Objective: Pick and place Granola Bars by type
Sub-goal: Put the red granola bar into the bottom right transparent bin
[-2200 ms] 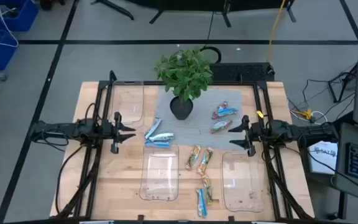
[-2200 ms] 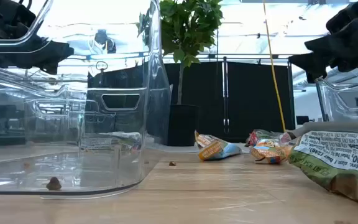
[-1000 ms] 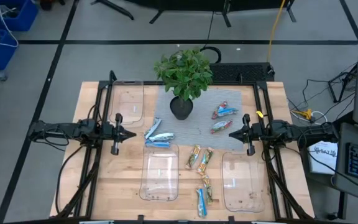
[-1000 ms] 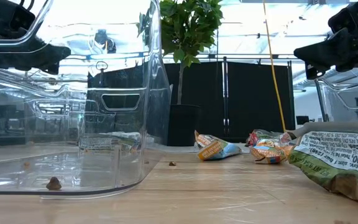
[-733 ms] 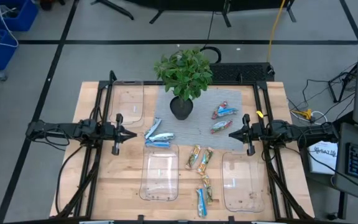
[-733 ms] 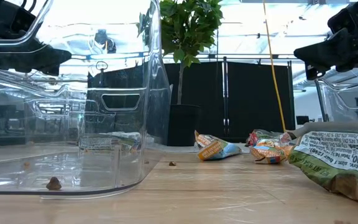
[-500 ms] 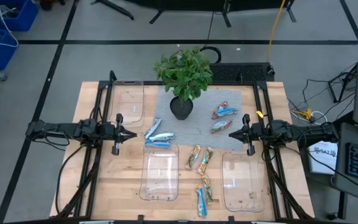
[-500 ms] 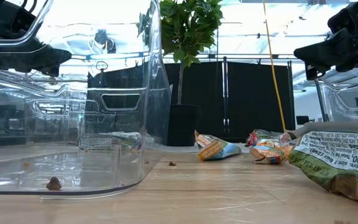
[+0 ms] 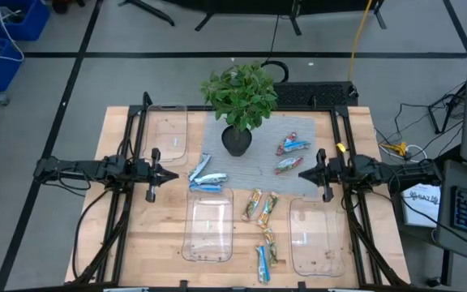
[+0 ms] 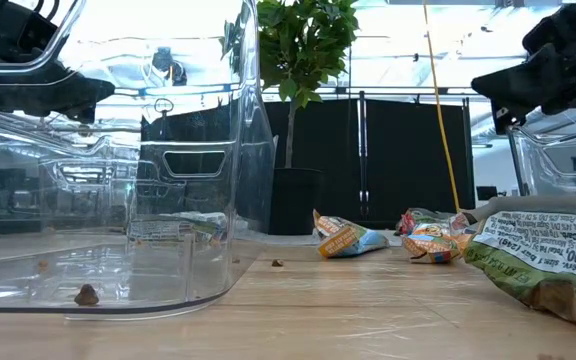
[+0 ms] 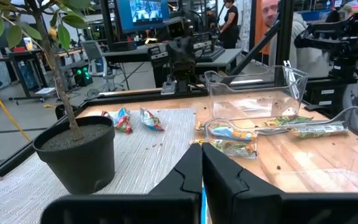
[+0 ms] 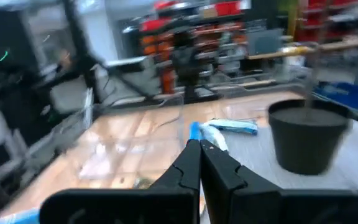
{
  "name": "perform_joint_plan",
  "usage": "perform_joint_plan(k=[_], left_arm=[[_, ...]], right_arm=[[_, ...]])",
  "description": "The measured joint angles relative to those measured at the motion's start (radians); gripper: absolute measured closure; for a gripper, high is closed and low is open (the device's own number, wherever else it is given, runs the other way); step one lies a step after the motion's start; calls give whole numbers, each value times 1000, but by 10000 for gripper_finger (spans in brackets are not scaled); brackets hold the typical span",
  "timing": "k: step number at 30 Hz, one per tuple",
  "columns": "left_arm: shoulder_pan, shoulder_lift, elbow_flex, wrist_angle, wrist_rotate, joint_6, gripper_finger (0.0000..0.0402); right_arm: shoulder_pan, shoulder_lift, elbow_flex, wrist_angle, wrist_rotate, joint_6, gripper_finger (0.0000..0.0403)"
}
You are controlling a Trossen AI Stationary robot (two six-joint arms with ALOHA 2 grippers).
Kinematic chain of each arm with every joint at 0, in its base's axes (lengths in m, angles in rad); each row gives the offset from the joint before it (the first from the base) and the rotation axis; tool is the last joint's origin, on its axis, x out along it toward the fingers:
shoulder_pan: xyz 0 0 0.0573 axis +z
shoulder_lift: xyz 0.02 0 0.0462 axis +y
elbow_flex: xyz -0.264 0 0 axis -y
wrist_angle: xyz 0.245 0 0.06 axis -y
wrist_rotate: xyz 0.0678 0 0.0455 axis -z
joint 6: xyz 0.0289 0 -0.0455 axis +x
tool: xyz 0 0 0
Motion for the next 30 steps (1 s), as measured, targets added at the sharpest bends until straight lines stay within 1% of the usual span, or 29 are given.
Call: perform_joint_plan(k=[2,3,5,10,12,15,18,21,26,28,30], left_arm=[[0,0,0,0,0,0,368],[0,0,0,0,0,0,364],[0,0,0,1,-1,0,355],[0,0,-1,13,-2,0,345],[0,0,-1,19,-2,0,345],[0,0,-2,29,-5,0,346],[0,0,-3,40,-6,0,344],[0,0,-3,39,-5,0,344],[0,0,-3,42,-5,0,344],[0,0,-2,42,-5,0,344],[0,0,-2,43,-5,0,344]], right_arm=[[-2,27,17,19,105,11,403],[-3,49,33,-12,138,9,403],[-5,117,102,-128,181,11,403],[-46,362,359,-386,354,9,400],[-83,474,483,-518,380,-11,390],[-166,633,655,-692,421,-44,360],[-283,781,771,-819,413,-69,318],[-420,914,819,-897,324,-88,270],[-615,1104,819,-914,155,-154,199],[-665,1161,819,-896,86,-175,179],[-693,1213,819,-863,45,-185,167]])
